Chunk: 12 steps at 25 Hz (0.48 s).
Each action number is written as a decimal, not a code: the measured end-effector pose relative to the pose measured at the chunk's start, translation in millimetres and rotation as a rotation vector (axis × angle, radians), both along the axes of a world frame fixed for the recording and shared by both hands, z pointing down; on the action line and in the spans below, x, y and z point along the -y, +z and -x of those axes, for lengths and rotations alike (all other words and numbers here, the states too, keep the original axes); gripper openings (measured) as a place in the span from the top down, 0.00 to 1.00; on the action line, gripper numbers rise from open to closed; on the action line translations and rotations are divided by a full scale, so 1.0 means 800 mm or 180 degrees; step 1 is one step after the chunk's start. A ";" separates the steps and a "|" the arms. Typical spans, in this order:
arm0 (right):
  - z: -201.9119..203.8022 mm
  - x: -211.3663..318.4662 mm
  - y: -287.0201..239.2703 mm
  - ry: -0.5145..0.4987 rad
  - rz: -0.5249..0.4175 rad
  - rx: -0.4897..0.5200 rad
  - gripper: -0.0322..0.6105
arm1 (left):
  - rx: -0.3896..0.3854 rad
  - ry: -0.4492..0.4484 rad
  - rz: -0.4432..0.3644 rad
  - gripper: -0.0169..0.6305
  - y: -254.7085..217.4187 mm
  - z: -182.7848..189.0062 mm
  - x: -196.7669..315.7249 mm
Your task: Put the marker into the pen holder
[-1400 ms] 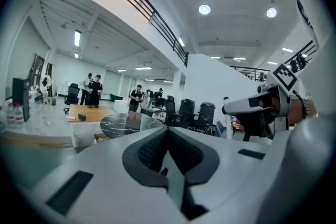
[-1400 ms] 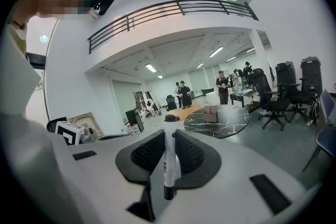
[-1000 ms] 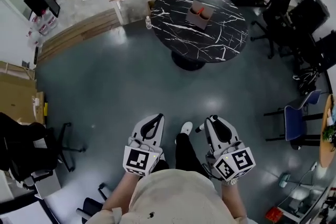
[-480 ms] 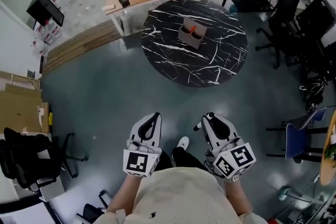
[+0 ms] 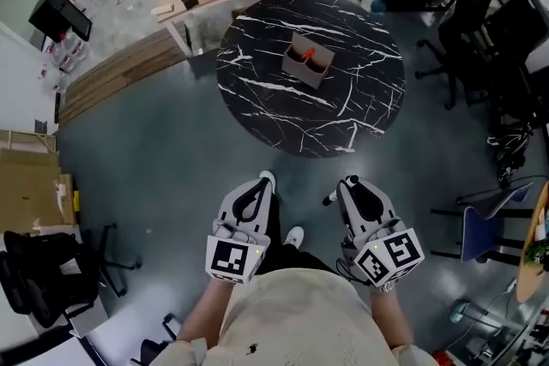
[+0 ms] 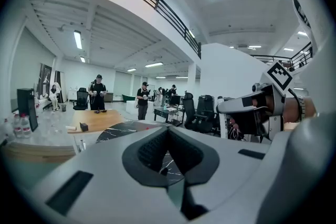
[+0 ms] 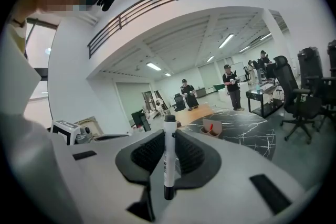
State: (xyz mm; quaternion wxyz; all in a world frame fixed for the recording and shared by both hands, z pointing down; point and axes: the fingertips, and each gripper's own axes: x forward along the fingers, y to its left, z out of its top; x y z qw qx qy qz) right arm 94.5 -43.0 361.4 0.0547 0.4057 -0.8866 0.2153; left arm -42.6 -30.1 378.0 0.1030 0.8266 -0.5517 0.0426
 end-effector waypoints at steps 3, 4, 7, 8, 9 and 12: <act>0.003 0.052 0.010 0.0154 0.0061 -0.0059 0.84 | -0.0081 0.0101 0.0014 0.96 0.009 0.006 0.056; 0.006 0.071 0.013 0.0211 0.0076 -0.0074 0.84 | -0.0090 0.0140 0.0021 0.96 0.013 0.010 0.076; 0.019 0.137 0.018 0.0365 0.0057 -0.0151 0.84 | -0.0057 0.0244 0.0095 0.96 0.028 0.029 0.145; 0.024 0.160 0.018 0.0413 0.0050 -0.0172 0.84 | -0.0030 0.0297 0.0149 0.96 0.033 0.035 0.167; 0.029 0.182 0.017 0.0459 0.0045 -0.0182 0.84 | -0.0012 0.0357 0.0200 0.96 0.037 0.041 0.188; 0.044 0.241 0.017 0.0575 0.0009 -0.0224 0.84 | -0.0164 0.0446 0.0180 0.96 0.040 0.051 0.248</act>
